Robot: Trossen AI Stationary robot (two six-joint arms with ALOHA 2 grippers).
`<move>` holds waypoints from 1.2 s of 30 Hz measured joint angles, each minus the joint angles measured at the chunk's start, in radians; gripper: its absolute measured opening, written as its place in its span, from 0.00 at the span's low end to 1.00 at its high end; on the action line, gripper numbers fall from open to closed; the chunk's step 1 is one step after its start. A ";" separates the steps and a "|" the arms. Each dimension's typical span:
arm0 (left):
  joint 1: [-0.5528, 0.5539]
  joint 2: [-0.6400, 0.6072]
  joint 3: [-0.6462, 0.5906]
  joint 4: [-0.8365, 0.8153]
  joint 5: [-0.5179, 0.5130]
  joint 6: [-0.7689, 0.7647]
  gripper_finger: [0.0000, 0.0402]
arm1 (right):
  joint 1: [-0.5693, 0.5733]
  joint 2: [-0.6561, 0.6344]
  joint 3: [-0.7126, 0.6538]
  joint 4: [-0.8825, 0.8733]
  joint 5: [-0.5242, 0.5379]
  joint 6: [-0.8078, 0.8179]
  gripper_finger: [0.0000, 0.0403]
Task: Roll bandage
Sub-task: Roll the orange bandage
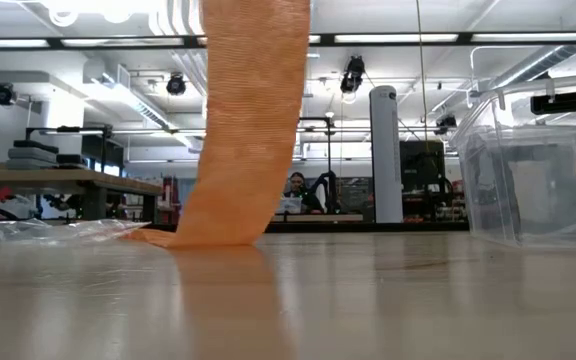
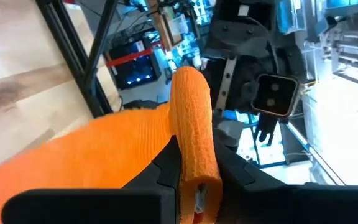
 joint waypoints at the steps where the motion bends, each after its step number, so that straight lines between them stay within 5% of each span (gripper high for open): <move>1: 0.004 -0.001 0.000 0.001 0.000 -0.005 0.68 | 0.000 0.000 0.000 0.000 -0.001 -0.006 0.11; 12: 0.072 0.057 0.000 -0.008 0.003 -0.166 0.69 | -0.018 0.021 0.000 -0.002 0.044 -0.127 0.11; 28: 0.085 0.070 0.000 -0.028 0.012 -0.245 0.40 | -0.029 0.032 0.000 -0.011 0.055 -0.126 0.11; 36: 0.085 0.071 0.000 -0.042 0.031 -0.278 0.43 | -0.029 0.032 0.000 -0.001 0.068 -0.184 0.15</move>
